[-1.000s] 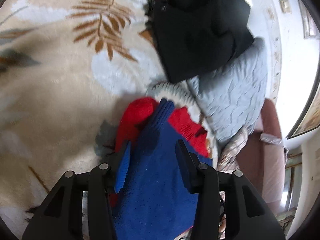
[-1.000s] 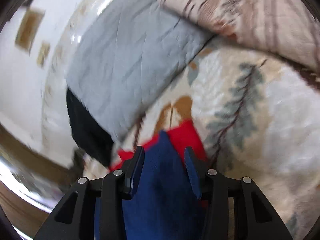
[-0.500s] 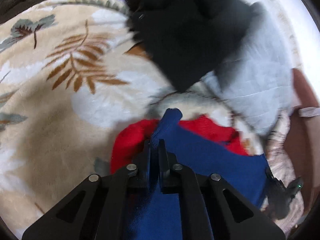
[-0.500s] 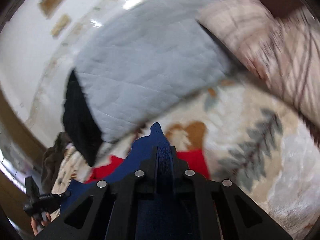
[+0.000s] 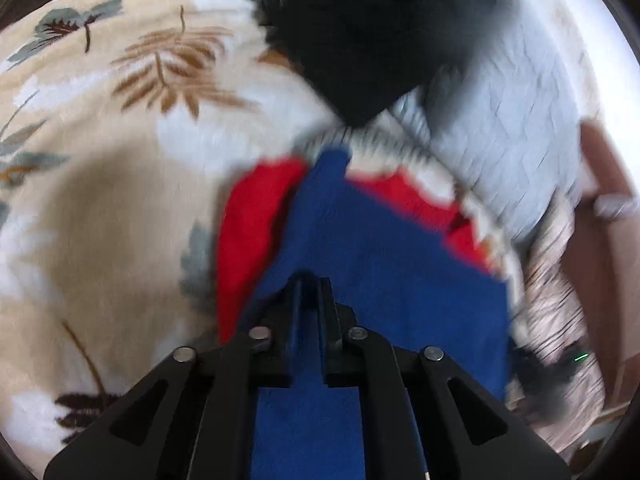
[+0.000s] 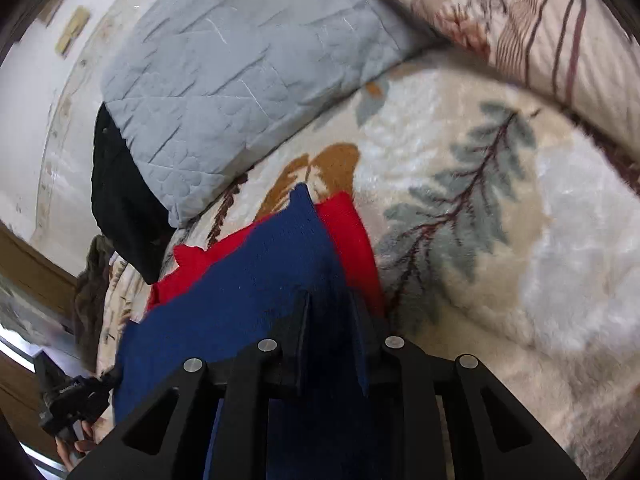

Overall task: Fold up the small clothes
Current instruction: 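Fold the blue hem up over the red chest with the left tool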

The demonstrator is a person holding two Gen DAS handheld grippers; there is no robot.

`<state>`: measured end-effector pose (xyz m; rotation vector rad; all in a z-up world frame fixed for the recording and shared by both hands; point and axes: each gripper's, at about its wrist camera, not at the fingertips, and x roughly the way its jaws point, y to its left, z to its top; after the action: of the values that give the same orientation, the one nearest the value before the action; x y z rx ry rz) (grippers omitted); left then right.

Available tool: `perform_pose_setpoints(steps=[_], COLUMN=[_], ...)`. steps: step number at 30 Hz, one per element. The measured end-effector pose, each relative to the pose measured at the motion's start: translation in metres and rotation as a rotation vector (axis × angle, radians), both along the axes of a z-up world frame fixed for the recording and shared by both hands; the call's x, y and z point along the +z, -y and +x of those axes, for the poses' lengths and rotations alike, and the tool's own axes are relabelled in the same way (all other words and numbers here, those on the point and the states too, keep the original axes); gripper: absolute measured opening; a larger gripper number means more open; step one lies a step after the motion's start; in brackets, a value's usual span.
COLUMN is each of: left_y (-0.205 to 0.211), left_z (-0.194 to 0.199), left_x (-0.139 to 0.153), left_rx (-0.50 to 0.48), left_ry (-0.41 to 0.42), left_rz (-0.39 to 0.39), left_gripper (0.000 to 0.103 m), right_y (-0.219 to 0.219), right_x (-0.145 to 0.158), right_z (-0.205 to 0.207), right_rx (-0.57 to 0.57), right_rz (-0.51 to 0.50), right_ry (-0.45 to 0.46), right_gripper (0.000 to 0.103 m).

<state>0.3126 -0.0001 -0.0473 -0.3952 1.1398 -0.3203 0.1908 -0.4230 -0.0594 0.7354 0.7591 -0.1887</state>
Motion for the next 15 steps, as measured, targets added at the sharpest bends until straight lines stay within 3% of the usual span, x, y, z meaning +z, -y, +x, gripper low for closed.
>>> perform_pose_setpoints(steps=[3,4,5,7,10,12,14,15], left_y=[-0.008,-0.010,-0.012,-0.014,-0.021,-0.021,-0.013,-0.014], left_z=[-0.020,-0.032,-0.040,-0.065,-0.094,-0.100,-0.095,-0.095], left_x=[0.017,0.023,0.024,0.022,0.007,0.005,0.016,0.020], left_rx=[-0.013,-0.024,-0.027,-0.023,0.010,0.009,-0.030,-0.027], left_ry=[-0.002,0.001,0.002,0.009,0.054,0.078,0.086,0.106], left_rz=[-0.062,-0.068,-0.059,-0.027,-0.062,-0.040,0.029,0.043], left_gripper=[0.012,0.019,0.037,0.059,0.060,0.060,0.060,0.060], right_y=[0.009,0.011,0.011,0.004,-0.014,-0.025,-0.037,-0.040], right_x=[0.022,0.030,0.033,0.031,0.010,-0.002,0.006,0.016], right_z=[-0.031,-0.048,-0.061,-0.082,-0.092,-0.086,-0.082,-0.082], right_rx=[-0.066,-0.088,-0.104,-0.095,-0.063,-0.037,0.032,0.054], right_rz=[0.073,0.107,0.133,0.168,0.122,0.031,-0.059,-0.083], right_ry=[0.041,0.067,0.070,0.028,-0.072,-0.122,-0.095,-0.060], right_gripper=[0.023,0.031,0.046,0.055,0.055,0.051,0.009,0.008])
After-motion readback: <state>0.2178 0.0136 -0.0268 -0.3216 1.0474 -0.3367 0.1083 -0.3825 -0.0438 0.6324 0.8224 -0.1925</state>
